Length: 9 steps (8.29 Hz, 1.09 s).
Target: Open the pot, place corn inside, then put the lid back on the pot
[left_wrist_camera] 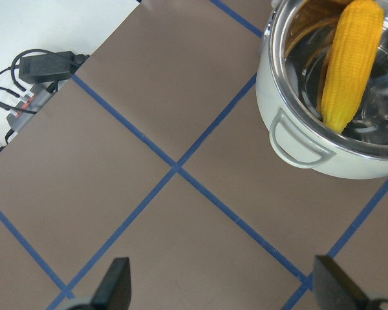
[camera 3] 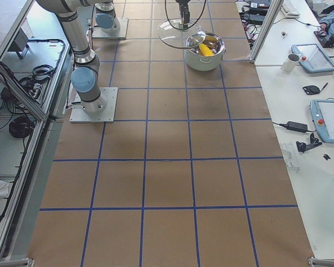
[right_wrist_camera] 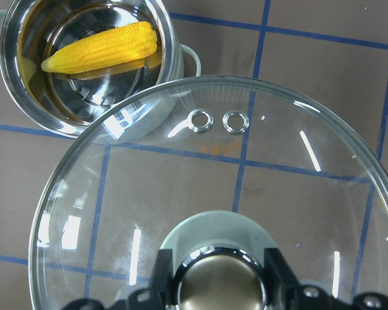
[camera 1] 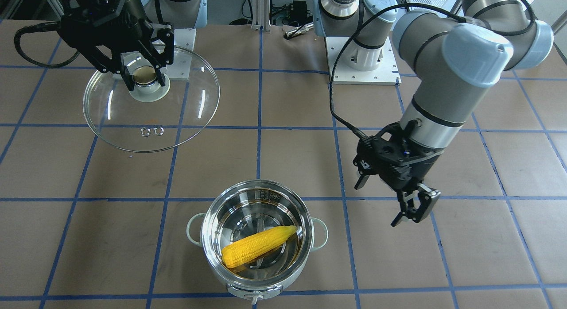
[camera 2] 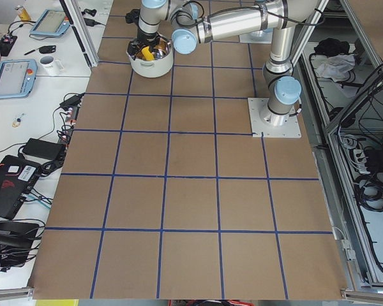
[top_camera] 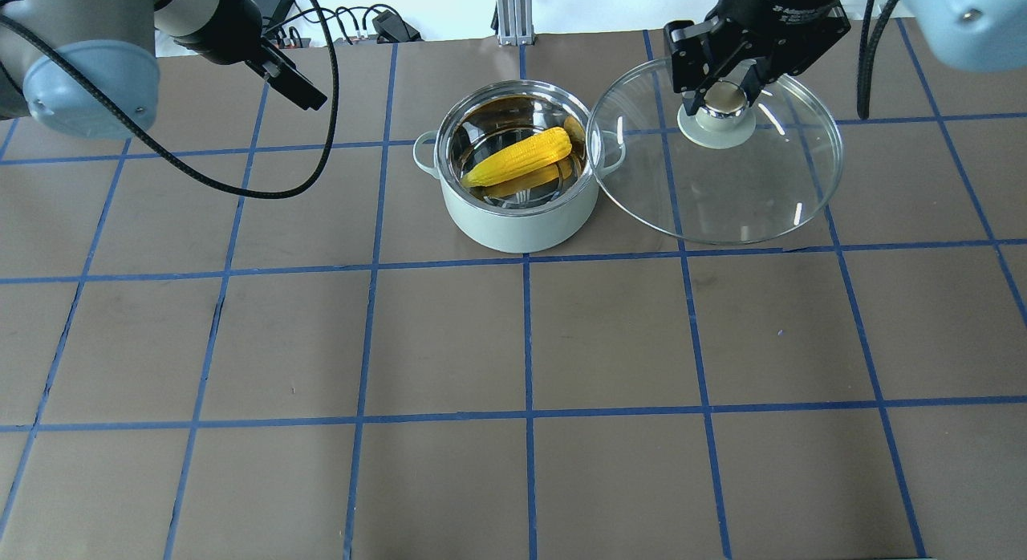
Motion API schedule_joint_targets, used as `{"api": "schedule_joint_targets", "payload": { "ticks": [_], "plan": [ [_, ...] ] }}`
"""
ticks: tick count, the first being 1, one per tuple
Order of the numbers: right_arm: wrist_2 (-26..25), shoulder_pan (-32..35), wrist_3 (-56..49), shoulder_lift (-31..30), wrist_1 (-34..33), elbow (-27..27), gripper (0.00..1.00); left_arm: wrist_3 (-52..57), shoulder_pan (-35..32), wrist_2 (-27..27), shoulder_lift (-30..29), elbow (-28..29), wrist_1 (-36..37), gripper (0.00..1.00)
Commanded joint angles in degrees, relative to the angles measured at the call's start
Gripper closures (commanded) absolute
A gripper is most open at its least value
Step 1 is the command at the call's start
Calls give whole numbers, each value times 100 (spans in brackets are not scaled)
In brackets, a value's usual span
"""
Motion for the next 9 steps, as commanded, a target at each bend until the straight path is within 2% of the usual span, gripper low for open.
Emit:
{"api": "schedule_joint_targets", "payload": {
  "ticks": [1, 2, 4, 5, 6, 9],
  "plan": [
    [-34, 111, 879, 980, -280, -721, 66, -1583, 93, 85, 389, -1, -593, 0],
    [-25, 277, 1048, 1245, -446, -890, 66, -2416, 93, 347, 600, -1, -833, 0],
    [-95, 751, 1556, 1816, -1200, -900, 66, -3781, 23, 1469, 935, -62, -1359, 0],
    [-121, 971, 1994, 1984, -1447, -900, 66, -4187, -3, 1579, 971, -88, -1502, 0],
    [-374, 1147, 2216, 2186, -1919, -900, 66, -4548, -3, 1580, 1049, -115, -1625, 0],
    [-394, 1430, 2929, 2601, -2284, -900, 66, -4797, -21, 1536, 1138, -228, -1845, 0]
  ]
}}
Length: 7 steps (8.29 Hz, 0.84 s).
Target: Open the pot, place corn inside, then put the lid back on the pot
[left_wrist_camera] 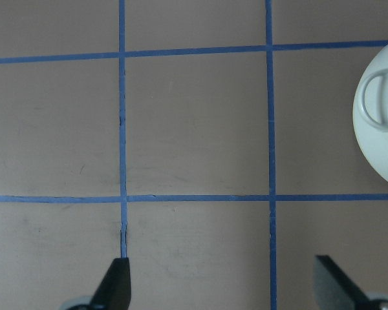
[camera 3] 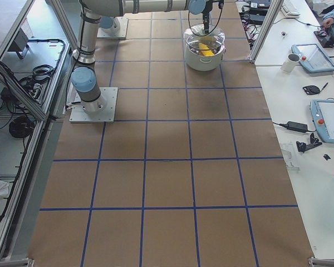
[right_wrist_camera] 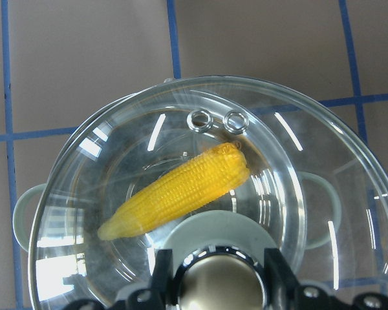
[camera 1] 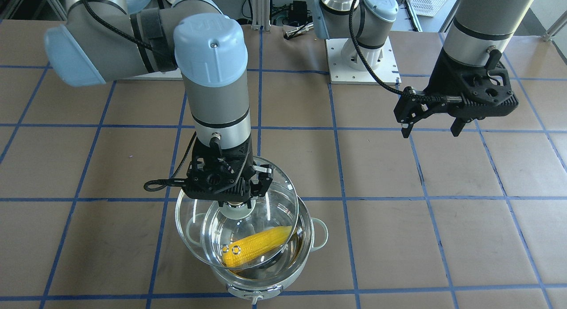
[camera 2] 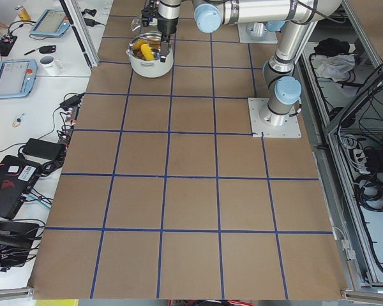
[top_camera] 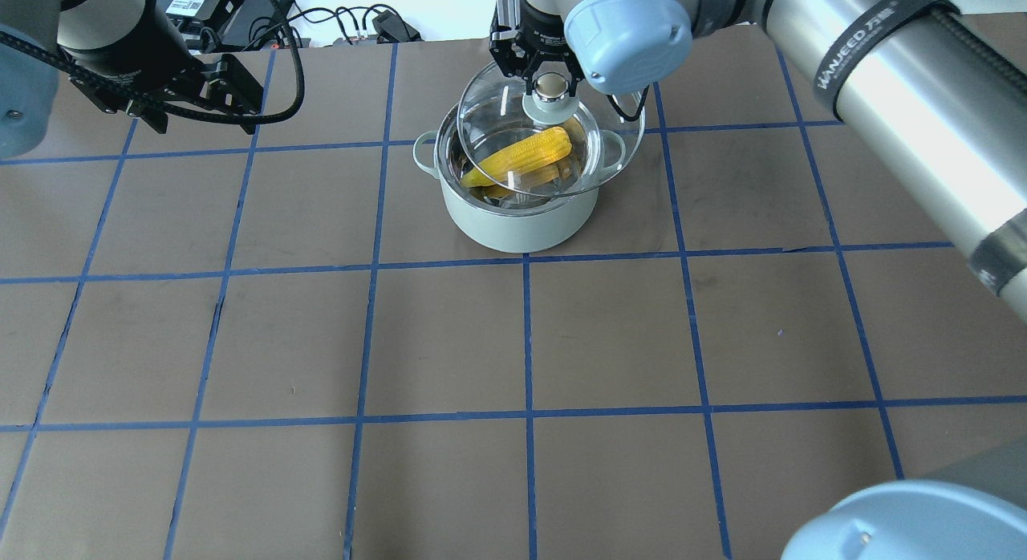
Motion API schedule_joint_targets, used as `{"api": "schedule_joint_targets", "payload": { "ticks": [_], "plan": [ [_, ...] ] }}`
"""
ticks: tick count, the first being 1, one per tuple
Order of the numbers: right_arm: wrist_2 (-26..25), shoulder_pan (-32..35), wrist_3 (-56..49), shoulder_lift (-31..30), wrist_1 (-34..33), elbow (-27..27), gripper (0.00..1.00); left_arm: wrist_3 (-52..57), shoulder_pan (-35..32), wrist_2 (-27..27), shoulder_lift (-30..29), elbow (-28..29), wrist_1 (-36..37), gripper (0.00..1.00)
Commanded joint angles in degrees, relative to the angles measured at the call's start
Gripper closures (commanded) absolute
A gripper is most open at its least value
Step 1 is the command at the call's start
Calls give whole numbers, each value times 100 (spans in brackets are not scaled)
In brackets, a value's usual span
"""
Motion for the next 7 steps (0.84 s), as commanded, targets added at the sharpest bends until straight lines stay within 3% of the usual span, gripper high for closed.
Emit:
{"api": "schedule_joint_targets", "payload": {
  "ticks": [1, 4, 5, 7],
  "plan": [
    [-6, 220, 451, 239, -315, -1, 66, -184, -14, 0, 48, -246, -130, 0],
    [12, 238, -135, 327, -325, -1, 66, -175, -32, -35, 189, -538, -131, 0],
    [12, 238, -277, 388, -333, -10, 66, -184, -58, -374, 189, -564, -139, 0],
    [20, 238, -305, 520, -509, -158, 66, -184, -251, -439, 198, -573, -148, 0]
  ]
}}
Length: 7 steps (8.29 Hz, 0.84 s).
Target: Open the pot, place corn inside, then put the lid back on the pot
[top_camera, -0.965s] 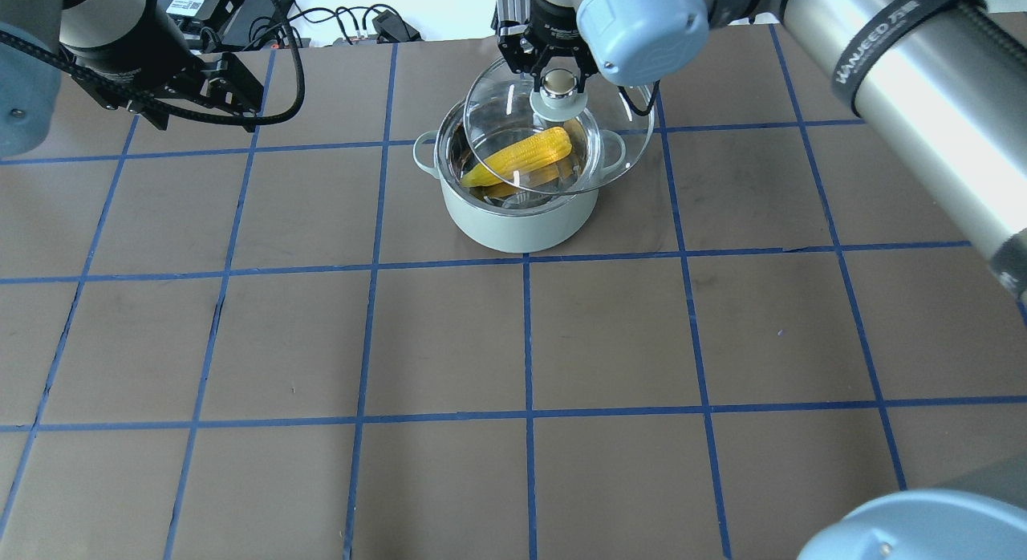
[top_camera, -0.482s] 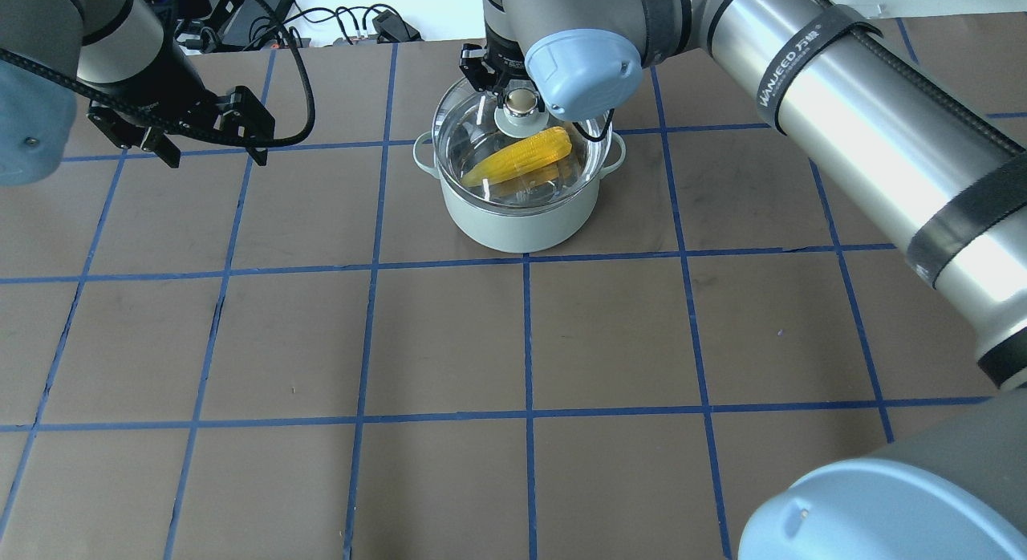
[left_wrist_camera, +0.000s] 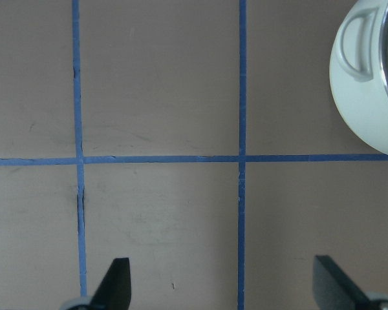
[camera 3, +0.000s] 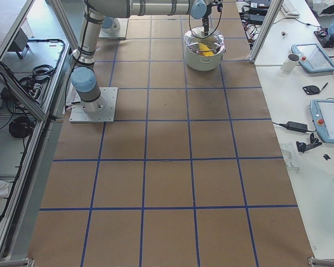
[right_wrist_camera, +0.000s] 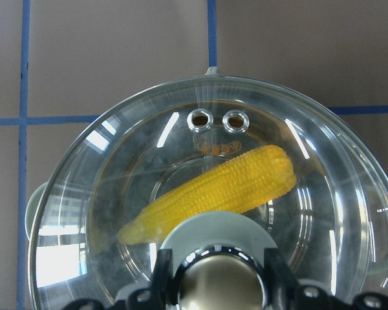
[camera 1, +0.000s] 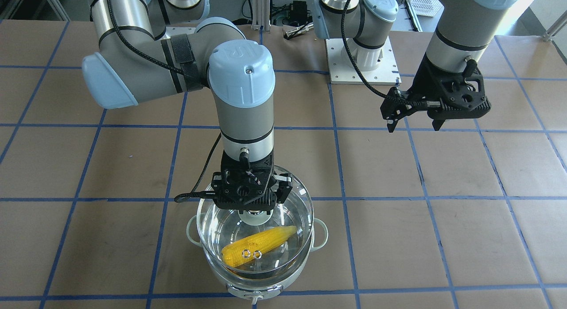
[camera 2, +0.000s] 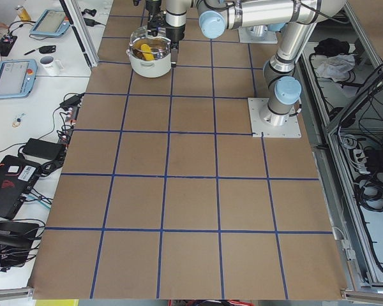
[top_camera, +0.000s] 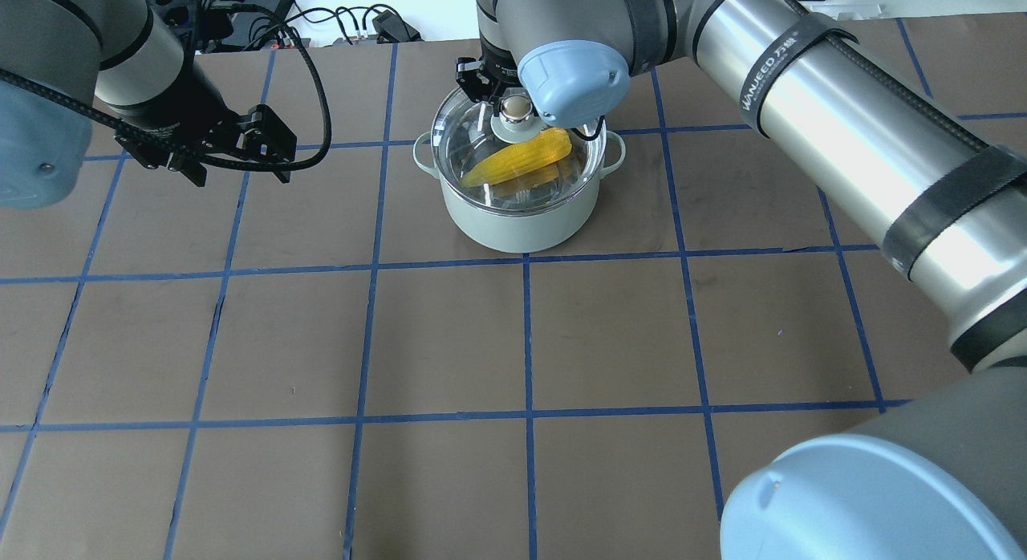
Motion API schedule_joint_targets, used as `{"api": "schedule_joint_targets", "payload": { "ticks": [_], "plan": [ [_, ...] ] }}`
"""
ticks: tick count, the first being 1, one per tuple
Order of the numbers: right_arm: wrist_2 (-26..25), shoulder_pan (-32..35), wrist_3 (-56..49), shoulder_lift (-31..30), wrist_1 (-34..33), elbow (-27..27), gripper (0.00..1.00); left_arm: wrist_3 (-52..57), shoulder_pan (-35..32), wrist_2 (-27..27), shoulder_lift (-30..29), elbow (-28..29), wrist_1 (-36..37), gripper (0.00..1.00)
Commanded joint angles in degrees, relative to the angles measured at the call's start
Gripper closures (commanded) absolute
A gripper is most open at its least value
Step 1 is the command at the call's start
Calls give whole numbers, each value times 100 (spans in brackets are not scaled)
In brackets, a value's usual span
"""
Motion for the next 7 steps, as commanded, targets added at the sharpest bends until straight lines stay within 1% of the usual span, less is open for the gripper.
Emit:
{"api": "schedule_joint_targets", "payload": {
  "ticks": [1, 2, 7],
  "plan": [
    [6, 2, -74, 170, -115, -153, 66, -2, -227, -114, -27, -27, -16, 0],
    [6, 2, -134, 214, -123, -153, 66, -2, -271, -114, -27, -18, -155, 0],
    [120, -51, -187, 337, -124, -162, 66, -2, -289, -123, -45, -27, -183, 0]
  ]
}}
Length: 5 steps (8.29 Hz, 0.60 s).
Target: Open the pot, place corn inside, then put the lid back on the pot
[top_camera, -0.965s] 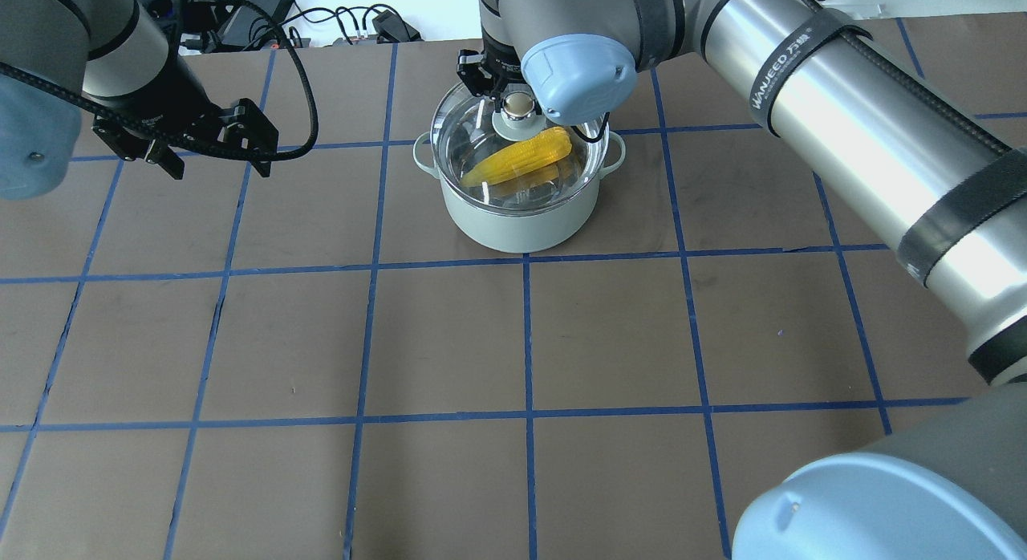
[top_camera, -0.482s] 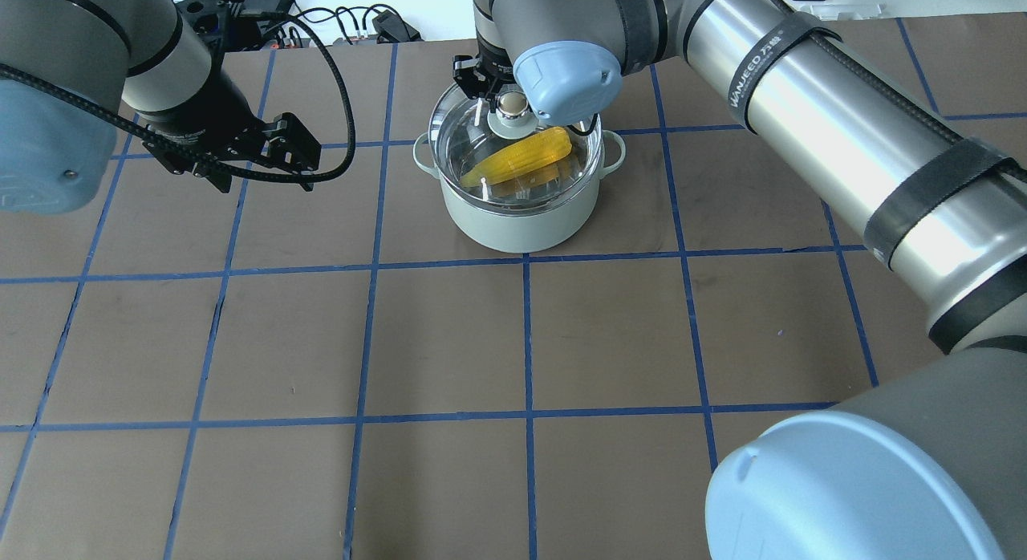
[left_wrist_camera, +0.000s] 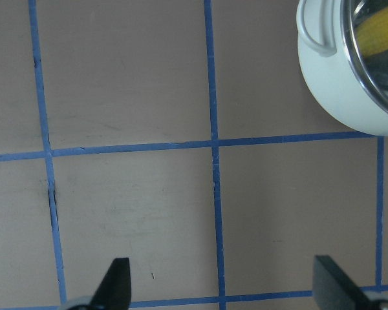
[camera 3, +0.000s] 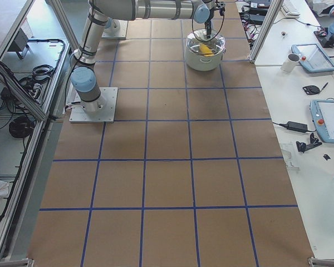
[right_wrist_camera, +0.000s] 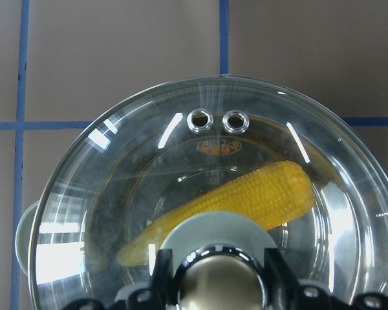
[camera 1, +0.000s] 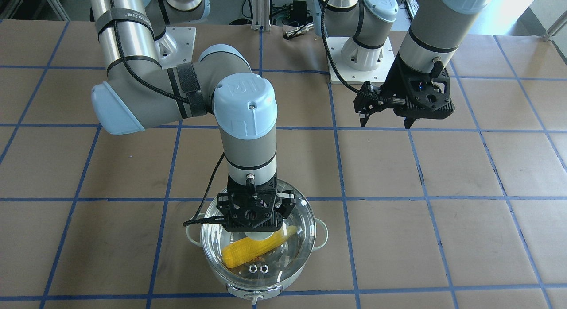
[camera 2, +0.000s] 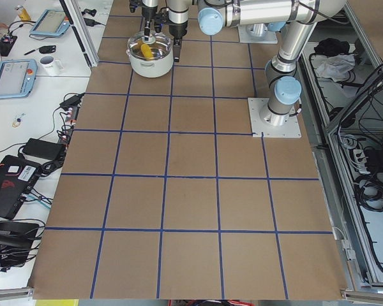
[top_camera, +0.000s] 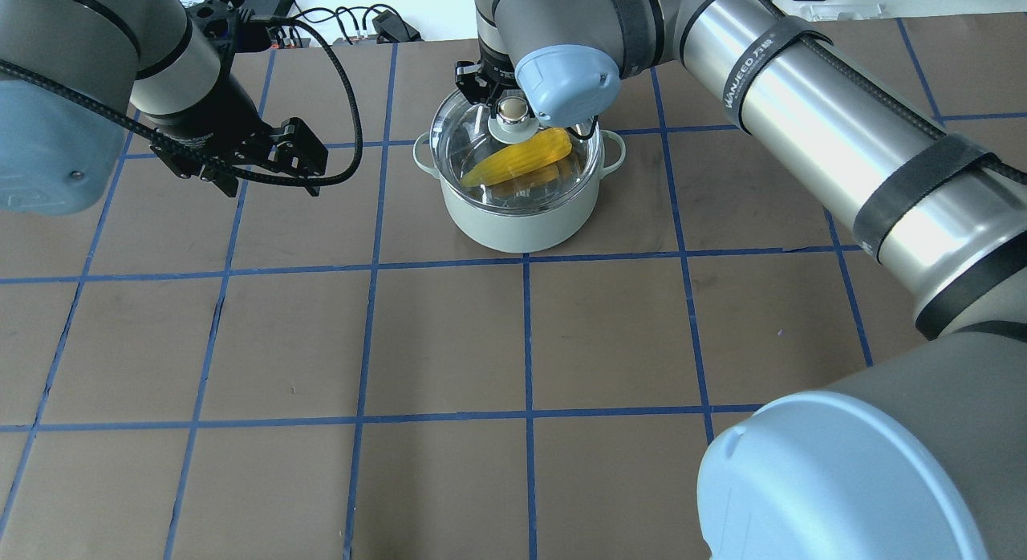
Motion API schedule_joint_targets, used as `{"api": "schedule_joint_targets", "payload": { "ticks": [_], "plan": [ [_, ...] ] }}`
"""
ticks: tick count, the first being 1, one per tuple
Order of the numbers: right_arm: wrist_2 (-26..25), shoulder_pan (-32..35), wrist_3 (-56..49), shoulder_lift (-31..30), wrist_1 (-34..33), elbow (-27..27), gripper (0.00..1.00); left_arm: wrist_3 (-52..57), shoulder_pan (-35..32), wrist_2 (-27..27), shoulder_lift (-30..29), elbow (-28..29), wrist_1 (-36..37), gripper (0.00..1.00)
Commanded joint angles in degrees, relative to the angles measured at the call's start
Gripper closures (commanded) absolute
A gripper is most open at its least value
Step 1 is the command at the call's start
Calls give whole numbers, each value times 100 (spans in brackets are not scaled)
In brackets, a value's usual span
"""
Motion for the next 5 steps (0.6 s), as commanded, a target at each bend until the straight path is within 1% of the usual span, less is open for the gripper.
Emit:
{"api": "schedule_joint_targets", "payload": {
  "ticks": [1, 3, 5],
  "plan": [
    [12, -9, -122, 38, 0, -5, 66, 0, -5, 15, 26, -27, -65, 0],
    [12, -26, -123, 38, 0, -5, 66, 9, -14, 7, 237, -19, -205, 0],
    [12, -44, -131, 38, 0, 4, 66, 35, -14, 59, 237, -27, -233, 0]
  ]
}}
